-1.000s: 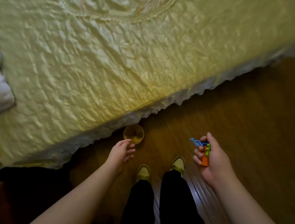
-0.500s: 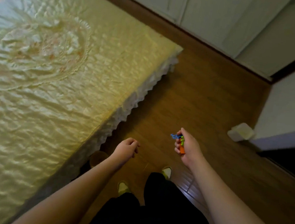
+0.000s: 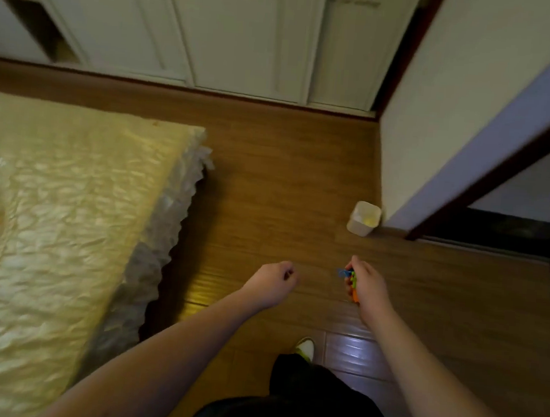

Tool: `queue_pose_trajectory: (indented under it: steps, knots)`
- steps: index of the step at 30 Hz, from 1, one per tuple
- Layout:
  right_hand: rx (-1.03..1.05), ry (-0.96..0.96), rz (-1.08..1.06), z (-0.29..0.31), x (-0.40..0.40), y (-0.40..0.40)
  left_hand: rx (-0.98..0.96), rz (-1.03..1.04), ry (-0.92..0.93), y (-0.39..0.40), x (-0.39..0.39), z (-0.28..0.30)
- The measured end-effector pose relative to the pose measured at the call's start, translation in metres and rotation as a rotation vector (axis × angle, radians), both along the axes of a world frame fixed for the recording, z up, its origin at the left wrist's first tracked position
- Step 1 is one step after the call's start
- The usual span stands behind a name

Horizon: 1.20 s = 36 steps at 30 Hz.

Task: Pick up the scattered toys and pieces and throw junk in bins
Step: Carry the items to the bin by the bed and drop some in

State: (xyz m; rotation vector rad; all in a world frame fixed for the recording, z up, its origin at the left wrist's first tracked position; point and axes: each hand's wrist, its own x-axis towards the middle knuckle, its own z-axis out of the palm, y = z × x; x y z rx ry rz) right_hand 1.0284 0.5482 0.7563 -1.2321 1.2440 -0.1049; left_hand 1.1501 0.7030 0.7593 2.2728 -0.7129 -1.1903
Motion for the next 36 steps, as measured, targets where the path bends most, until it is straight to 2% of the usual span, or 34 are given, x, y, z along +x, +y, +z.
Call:
queue_pose_trajectory:
  steps: [5, 13, 17, 26, 30, 36]
  knots:
    - [-0.043, 0.034, -0.044, 0.002, -0.025, -0.081, 0.047, -0.179, -0.168, -0.082, 0.008, 0.007]
    - [-0.069, 0.087, 0.004, 0.002, -0.044, -0.158, 0.108, -0.358, -0.334, -0.125, 0.025, -0.001]
    - [-0.128, 0.107, 0.080, -0.003, -0.043, -0.178, 0.070, -0.458, -0.352, -0.157, 0.035, -0.003]
    - [-0.095, 0.224, 0.137, -0.030, 0.004, -0.240, -0.046, -0.728, -0.639, -0.248, 0.074, -0.035]
    - [-0.028, 0.269, 0.087, -0.050, 0.050, -0.282, 0.023, -0.790, -0.611, -0.294, 0.114, -0.049]
    - [-0.027, 0.326, 0.160, -0.082, 0.115, -0.348, 0.143, -0.886, -0.510, -0.344, 0.175, -0.085]
